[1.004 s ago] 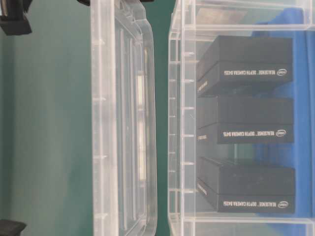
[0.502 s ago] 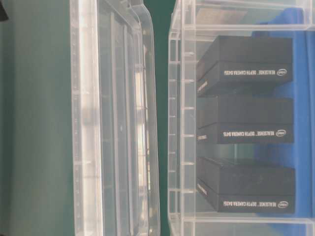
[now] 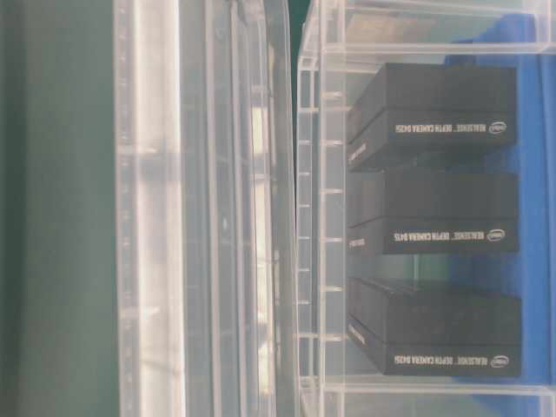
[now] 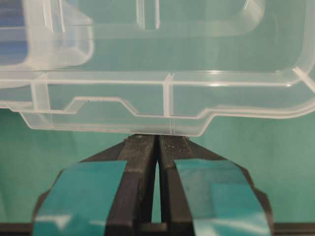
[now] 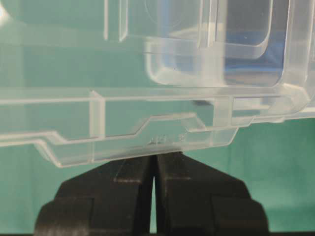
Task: Clamp the lid of the box with both arms, then lift and open it.
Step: 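Lift the clamped lid with both grippers and pull it toward the front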
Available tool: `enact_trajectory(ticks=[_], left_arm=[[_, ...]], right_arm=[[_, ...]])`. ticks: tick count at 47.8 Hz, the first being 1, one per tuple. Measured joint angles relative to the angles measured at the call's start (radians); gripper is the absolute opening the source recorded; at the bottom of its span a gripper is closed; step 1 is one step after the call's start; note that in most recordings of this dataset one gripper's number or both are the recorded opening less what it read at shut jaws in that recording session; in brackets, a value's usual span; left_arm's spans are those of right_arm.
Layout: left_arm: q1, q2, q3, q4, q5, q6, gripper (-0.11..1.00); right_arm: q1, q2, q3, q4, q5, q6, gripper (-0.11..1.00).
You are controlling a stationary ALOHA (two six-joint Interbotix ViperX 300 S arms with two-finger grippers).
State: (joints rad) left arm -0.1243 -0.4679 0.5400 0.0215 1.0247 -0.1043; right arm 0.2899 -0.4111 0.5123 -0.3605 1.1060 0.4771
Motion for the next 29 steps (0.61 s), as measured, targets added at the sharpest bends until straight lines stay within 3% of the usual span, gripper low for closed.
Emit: enact_trajectory(ticks=[9, 29], left_arm=[[-0.055, 0.012, 0.000, 0.000, 0.002, -0.040, 0.01], [-0.147, 0.058, -0.032, 0.000, 0.002, -0.086, 0.01]], right_arm=[[0.083, 0.037, -0.026, -0.023, 0.025, 0.074, 0.00], [0.179, 0.101, -0.071, -0.040, 0.072, 0.141, 0.00]])
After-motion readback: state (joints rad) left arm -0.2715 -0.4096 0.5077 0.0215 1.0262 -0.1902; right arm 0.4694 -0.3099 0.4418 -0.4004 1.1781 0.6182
